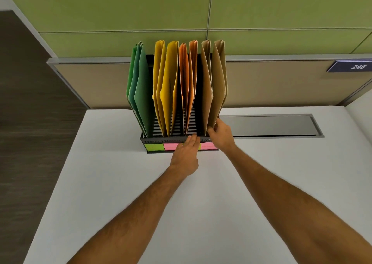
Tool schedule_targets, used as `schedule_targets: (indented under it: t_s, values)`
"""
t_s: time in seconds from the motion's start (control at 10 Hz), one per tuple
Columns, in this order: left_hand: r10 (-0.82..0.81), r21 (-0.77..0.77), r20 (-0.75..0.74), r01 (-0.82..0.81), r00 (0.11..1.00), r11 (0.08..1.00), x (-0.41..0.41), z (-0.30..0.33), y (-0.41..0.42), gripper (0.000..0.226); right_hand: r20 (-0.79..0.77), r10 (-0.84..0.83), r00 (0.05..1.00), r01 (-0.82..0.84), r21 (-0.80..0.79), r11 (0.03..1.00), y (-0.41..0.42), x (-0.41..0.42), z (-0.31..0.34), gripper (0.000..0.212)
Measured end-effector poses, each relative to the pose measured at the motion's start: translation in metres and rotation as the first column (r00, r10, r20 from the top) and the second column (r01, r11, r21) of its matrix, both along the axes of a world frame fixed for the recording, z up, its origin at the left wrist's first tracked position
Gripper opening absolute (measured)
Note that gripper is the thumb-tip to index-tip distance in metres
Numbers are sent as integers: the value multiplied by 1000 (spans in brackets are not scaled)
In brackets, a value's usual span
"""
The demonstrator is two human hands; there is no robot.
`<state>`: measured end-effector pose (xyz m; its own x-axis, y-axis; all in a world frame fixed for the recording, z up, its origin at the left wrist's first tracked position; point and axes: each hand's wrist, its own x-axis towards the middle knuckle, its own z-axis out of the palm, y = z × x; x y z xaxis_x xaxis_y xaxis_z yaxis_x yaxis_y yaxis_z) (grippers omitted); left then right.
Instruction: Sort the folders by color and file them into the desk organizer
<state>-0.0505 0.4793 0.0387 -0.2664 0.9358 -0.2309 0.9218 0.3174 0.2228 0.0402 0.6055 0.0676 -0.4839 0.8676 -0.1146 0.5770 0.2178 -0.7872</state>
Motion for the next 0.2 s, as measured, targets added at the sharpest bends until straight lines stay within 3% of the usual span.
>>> schedule_targets:
  t_s: [0.1, 0.2]
  values:
    - [47, 23, 73, -49, 996, 999, 2, 11, -14, 85, -79, 18, 997, -17, 21, 1000, -26, 31, 4, 34]
    - [56, 46, 108, -61, 993, 997, 13, 21, -29, 82, -34, -12, 999, 13, 20, 1000, -44, 55, 6, 43]
